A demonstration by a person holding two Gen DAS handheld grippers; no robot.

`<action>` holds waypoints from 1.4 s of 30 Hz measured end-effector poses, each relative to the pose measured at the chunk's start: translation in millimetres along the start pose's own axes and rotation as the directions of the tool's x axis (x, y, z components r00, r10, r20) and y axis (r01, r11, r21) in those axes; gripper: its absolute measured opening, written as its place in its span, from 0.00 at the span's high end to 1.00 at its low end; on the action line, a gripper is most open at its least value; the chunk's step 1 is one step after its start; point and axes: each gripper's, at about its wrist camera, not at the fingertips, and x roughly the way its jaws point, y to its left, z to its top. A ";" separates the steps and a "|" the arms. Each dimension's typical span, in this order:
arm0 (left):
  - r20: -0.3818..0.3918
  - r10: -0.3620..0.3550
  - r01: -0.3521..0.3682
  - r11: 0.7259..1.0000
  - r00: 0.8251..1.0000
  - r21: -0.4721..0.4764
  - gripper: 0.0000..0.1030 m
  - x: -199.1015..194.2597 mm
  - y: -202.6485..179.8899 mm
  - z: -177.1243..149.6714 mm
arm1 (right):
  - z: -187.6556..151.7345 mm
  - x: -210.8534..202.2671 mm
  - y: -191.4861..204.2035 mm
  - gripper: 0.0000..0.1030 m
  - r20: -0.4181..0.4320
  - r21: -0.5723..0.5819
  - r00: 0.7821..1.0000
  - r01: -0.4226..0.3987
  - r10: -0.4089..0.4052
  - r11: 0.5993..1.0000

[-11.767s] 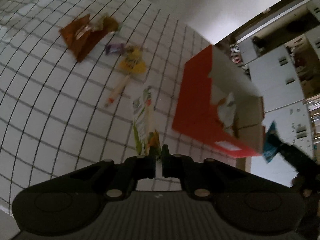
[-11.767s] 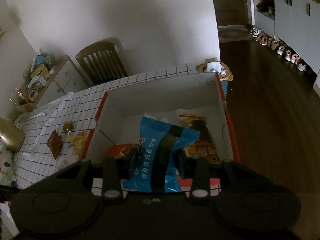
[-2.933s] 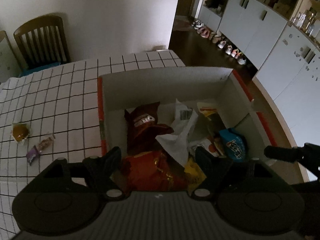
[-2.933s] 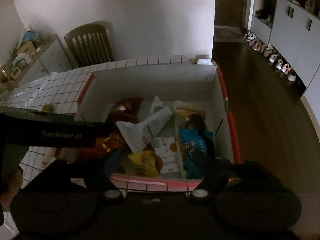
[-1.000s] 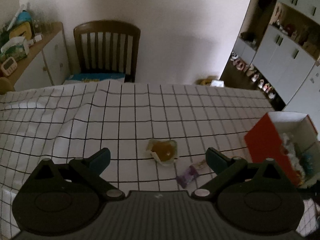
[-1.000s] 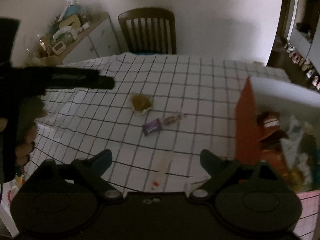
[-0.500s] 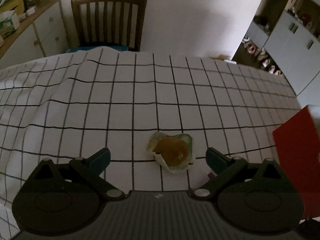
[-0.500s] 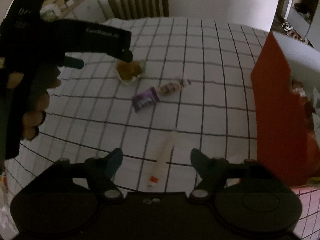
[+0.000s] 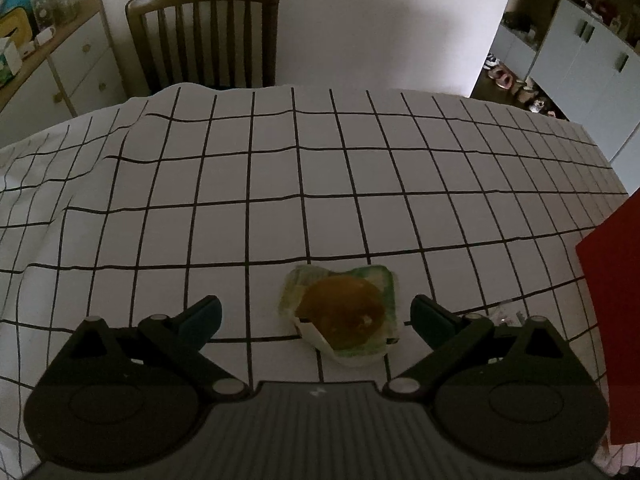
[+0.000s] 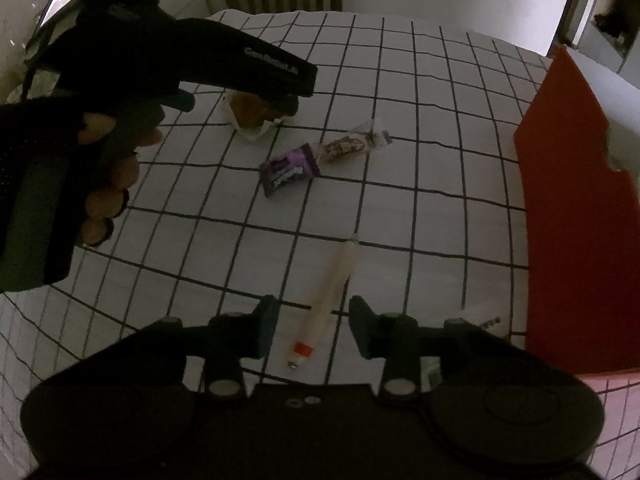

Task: Organize snacks
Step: 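Grasp the wrapped bun with the left gripper while the right grasps the white stick snack, then carry the bun and white stick snack over the red box with both grippers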

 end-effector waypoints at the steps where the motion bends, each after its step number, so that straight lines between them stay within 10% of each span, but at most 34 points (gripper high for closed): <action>1: 0.003 -0.002 0.002 1.000 1.000 0.002 0.03 0.2 -0.6 -1.4 | -0.6 0.2 0.4 0.66 -0.001 -0.004 1.000 -0.001 0.001 1.000; 10: 0.017 -0.018 0.018 1.000 1.000 -0.005 0.32 -1.6 -4.6 -8.9 | -1.9 5.9 2.8 0.79 -0.005 0.002 1.000 0.017 -0.017 1.000; 42: -0.038 -0.065 0.059 0.990 0.997 -0.130 0.45 -63.6 44.4 -86.8 | -33.9 -66.2 -19.0 0.91 0.094 0.088 0.995 -0.050 0.041 0.995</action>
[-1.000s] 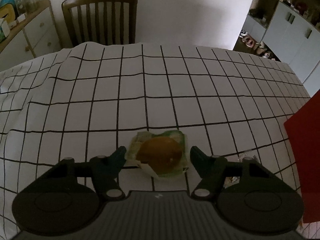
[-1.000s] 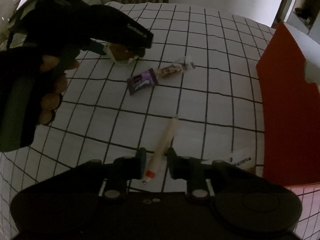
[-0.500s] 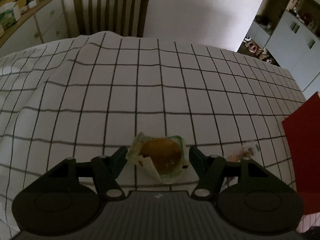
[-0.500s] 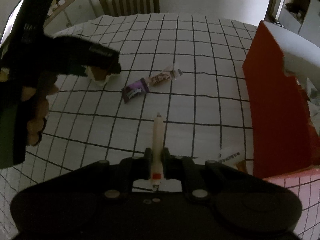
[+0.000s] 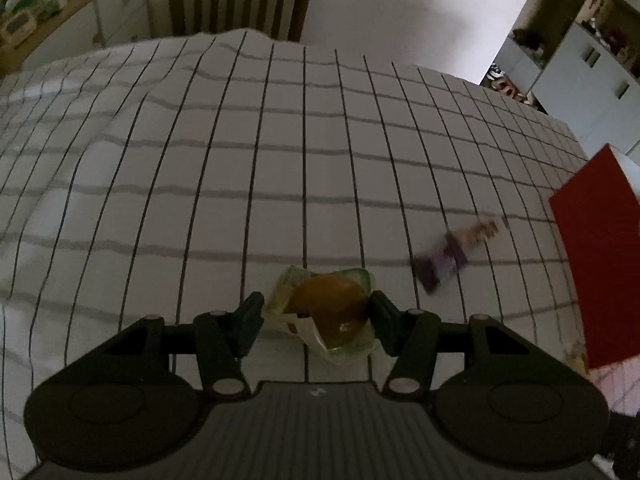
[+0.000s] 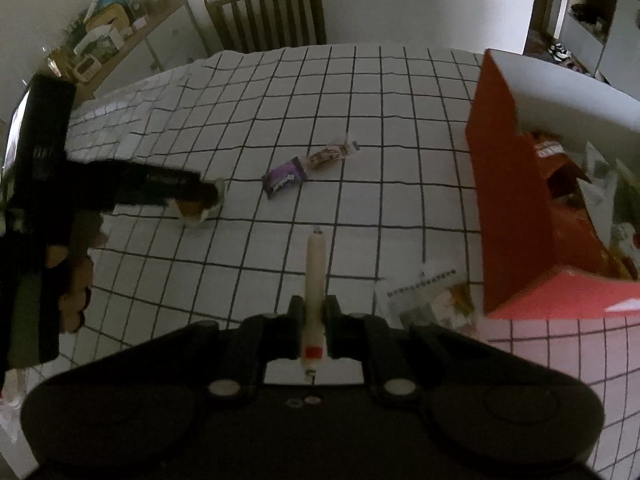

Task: Organize snacks
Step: 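Carry the bun and white stick snack over the red box with both grippers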

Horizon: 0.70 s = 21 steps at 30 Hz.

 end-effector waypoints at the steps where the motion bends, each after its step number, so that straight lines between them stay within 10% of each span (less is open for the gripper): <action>1: -0.009 -0.004 0.004 1.000 1.000 -0.007 0.45 -3.5 -0.7 -4.8 | -2.1 -4.0 -1.5 0.91 0.003 0.003 1.000 -0.003 0.003 1.000; 21: 0.057 -0.077 0.080 0.995 0.995 -0.053 0.45 -108.3 -48.4 -58.8 | -25.0 -84.5 -38.5 0.91 0.096 -0.030 0.992 -0.074 0.077 0.997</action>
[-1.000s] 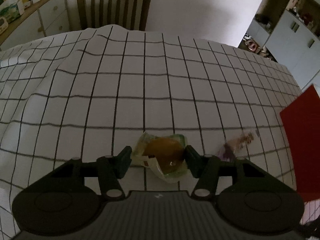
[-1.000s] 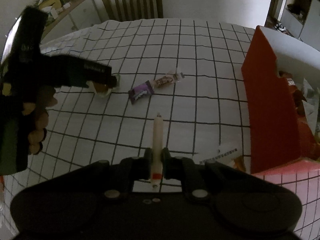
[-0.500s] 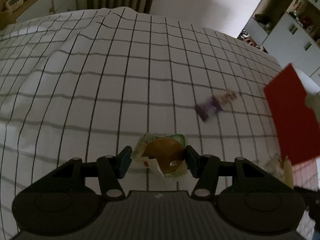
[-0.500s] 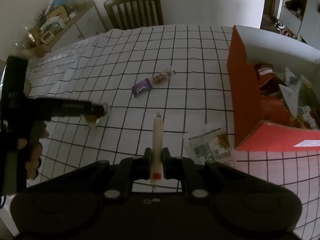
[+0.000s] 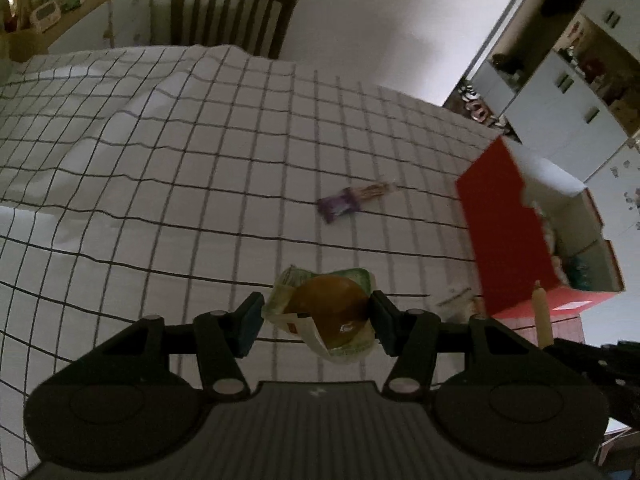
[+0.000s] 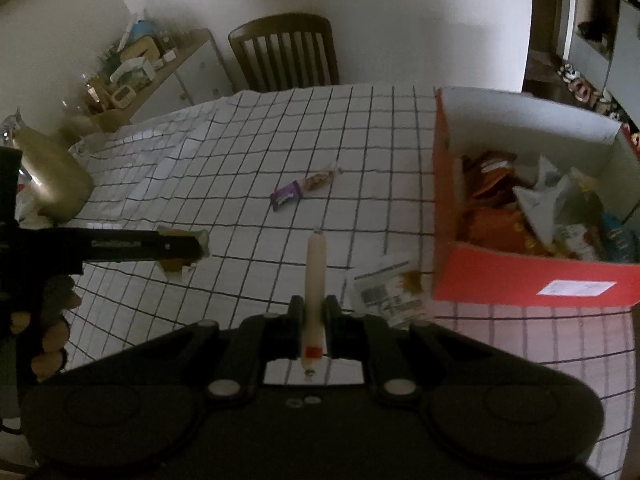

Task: Organize snacks
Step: 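Carry the bun and white stick snack over the red box with both grippers, then lower the bun and stick snack into the box and open both grippers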

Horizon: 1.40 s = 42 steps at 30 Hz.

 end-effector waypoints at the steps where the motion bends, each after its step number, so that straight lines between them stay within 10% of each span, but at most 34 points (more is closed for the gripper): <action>1: 0.007 0.001 -0.001 1.000 1.000 0.004 0.45 -3.9 -6.1 -0.8 | 0.1 -3.9 -3.1 0.91 0.004 -0.001 1.000 -0.001 0.001 1.000; 19: 0.068 -0.077 0.067 0.988 0.995 0.141 0.45 -28.0 -154.2 10.3 | 7.2 -63.8 -97.8 0.91 0.140 0.053 0.990 0.018 -0.025 0.998; 42: -0.012 -0.095 0.095 0.958 0.995 0.269 0.45 53.7 -289.7 37.0 | 19.9 -57.3 -237.6 0.91 0.161 0.240 0.969 0.146 -0.188 0.960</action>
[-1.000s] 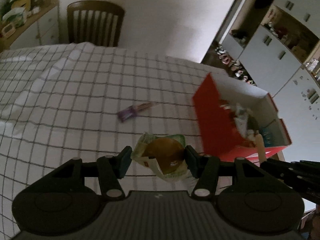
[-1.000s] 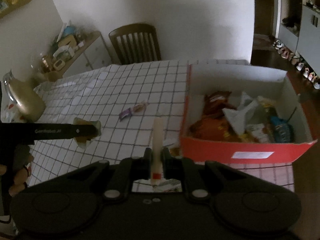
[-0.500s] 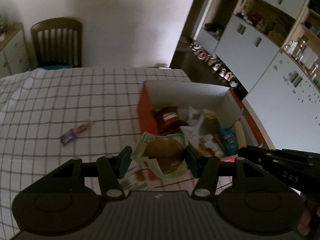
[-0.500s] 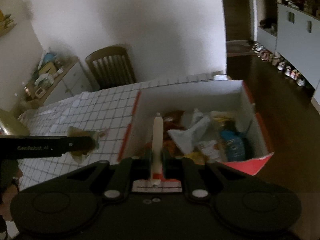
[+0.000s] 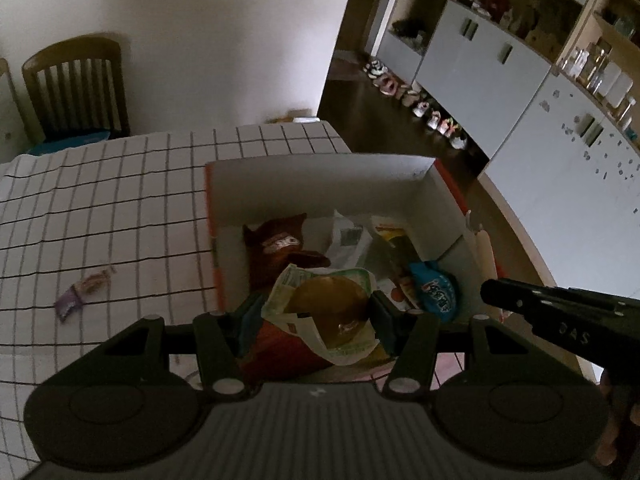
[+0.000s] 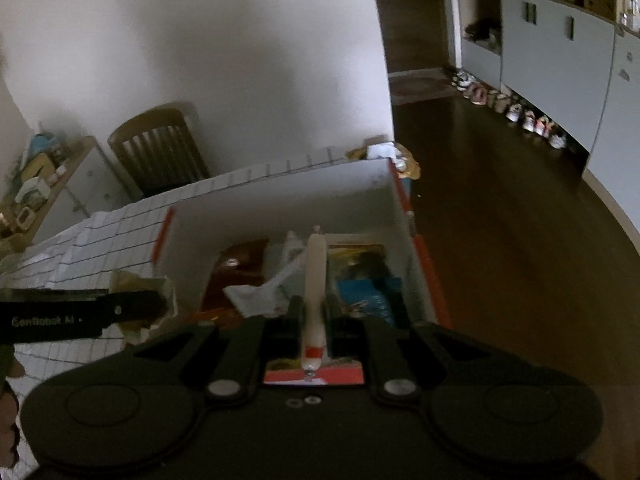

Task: Organize snacks
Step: 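Lower the bun and stick snack into the box and open both grippers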

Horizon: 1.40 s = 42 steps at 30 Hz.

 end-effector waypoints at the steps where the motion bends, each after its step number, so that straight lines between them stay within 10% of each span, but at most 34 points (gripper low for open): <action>1: -0.007 0.001 -0.001 1.000 1.000 0.002 0.45 5.2 -2.9 1.1 | 0.8 3.7 -3.0 0.91 -0.004 0.004 1.000 0.007 -0.007 1.000; 24: -0.125 0.053 -0.044 0.996 0.991 0.078 0.45 90.3 -29.8 -4.1 | 1.1 71.6 -19.1 0.91 -0.139 0.037 0.990 0.009 -0.004 0.999; 42: -0.095 0.034 -0.030 0.999 0.995 0.046 0.32 72.3 -24.9 -7.0 | -5.5 53.4 -10.7 0.89 -0.151 0.004 0.989 0.003 -0.002 1.000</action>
